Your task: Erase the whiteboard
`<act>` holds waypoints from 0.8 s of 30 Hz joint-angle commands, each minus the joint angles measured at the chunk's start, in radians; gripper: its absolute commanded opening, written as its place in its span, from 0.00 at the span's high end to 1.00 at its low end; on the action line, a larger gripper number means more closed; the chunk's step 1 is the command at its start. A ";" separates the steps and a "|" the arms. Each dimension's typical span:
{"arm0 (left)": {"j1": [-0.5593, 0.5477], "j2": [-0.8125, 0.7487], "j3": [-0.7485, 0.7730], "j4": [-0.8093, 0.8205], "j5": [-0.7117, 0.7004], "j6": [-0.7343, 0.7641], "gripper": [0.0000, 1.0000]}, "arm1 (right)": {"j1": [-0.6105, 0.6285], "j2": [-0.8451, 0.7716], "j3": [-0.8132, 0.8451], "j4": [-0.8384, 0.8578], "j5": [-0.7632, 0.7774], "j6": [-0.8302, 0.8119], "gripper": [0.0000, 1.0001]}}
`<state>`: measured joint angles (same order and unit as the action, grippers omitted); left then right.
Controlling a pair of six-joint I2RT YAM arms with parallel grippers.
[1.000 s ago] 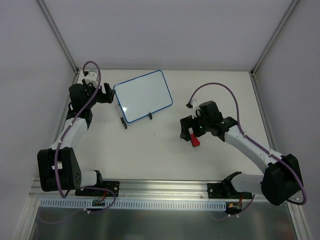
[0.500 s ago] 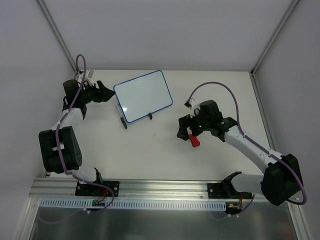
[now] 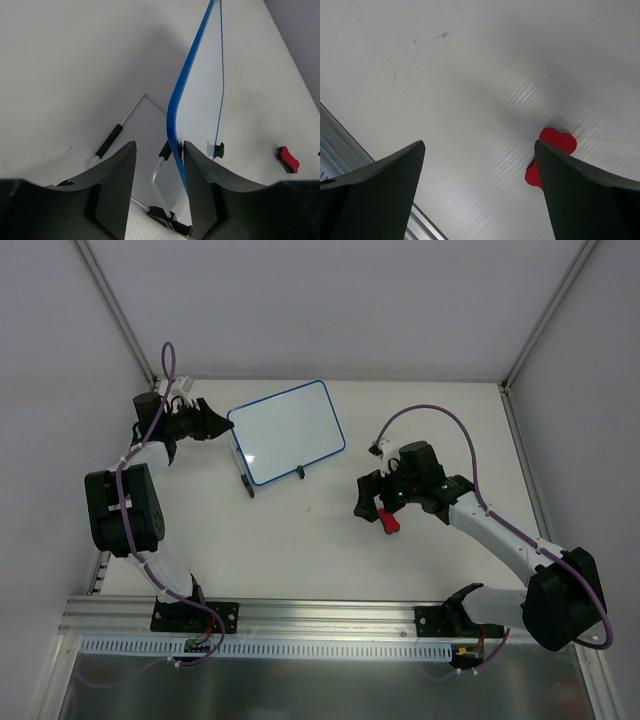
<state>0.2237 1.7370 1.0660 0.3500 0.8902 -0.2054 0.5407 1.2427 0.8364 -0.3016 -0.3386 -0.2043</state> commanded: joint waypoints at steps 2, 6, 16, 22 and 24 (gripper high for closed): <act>0.003 0.012 0.060 0.032 0.090 0.000 0.59 | 0.005 0.004 0.018 0.019 -0.008 -0.012 0.04; 0.003 0.027 0.069 0.035 0.124 -0.002 0.62 | 0.005 0.015 0.024 0.019 -0.010 -0.006 0.04; 0.003 0.061 0.086 0.040 0.151 -0.005 0.76 | 0.005 0.034 0.036 0.019 -0.011 -0.001 0.03; 0.003 0.064 0.111 0.040 0.153 -0.008 1.00 | 0.004 0.037 0.035 0.016 -0.013 -0.006 0.03; 0.003 0.061 0.112 0.040 0.154 -0.005 1.00 | 0.004 0.038 0.033 0.015 -0.014 -0.007 0.03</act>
<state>0.2222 1.7977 1.1385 0.3511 1.0309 -0.2447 0.5407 1.2770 0.8368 -0.2993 -0.3386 -0.2031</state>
